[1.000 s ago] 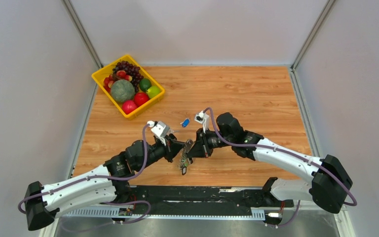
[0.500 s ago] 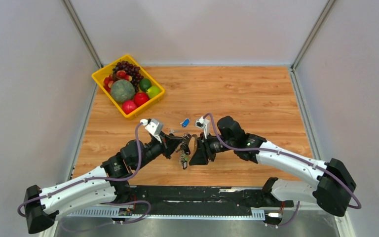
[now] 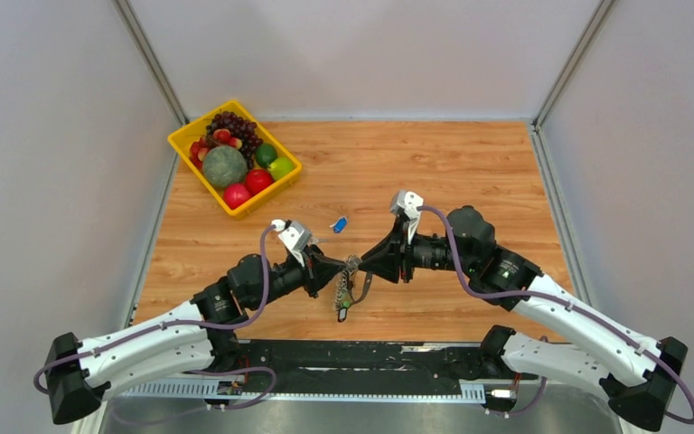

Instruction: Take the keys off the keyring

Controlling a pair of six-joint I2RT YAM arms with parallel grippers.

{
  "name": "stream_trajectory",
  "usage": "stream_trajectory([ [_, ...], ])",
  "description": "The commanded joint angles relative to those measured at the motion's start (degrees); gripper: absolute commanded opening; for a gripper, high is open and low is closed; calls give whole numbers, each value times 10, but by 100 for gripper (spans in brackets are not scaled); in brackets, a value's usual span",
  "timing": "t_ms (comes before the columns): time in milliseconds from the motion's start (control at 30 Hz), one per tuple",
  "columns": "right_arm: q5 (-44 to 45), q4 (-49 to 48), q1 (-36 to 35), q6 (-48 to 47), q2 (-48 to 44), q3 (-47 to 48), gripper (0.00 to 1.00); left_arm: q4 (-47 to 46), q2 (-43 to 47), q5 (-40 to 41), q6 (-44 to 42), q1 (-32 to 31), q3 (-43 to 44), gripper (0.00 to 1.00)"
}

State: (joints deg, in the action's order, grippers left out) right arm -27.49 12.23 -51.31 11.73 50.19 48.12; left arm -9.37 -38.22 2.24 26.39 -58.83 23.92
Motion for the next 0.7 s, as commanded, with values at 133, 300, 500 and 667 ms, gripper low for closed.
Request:
stream_trajectory([
  [133,12,0,-1,-20,46,37,31,-48,-17,-48,13,1,32,0],
  [300,1,0,-2,-14,68,38,31,-49,-21,-56,21,1,36,0],
  [500,-13,1,-2,-7,82,33,29,-53,-22,-57,24,1,35,0],
  [667,-16,5,-2,-4,91,29,25,-57,-23,-57,24,1,35,0],
])
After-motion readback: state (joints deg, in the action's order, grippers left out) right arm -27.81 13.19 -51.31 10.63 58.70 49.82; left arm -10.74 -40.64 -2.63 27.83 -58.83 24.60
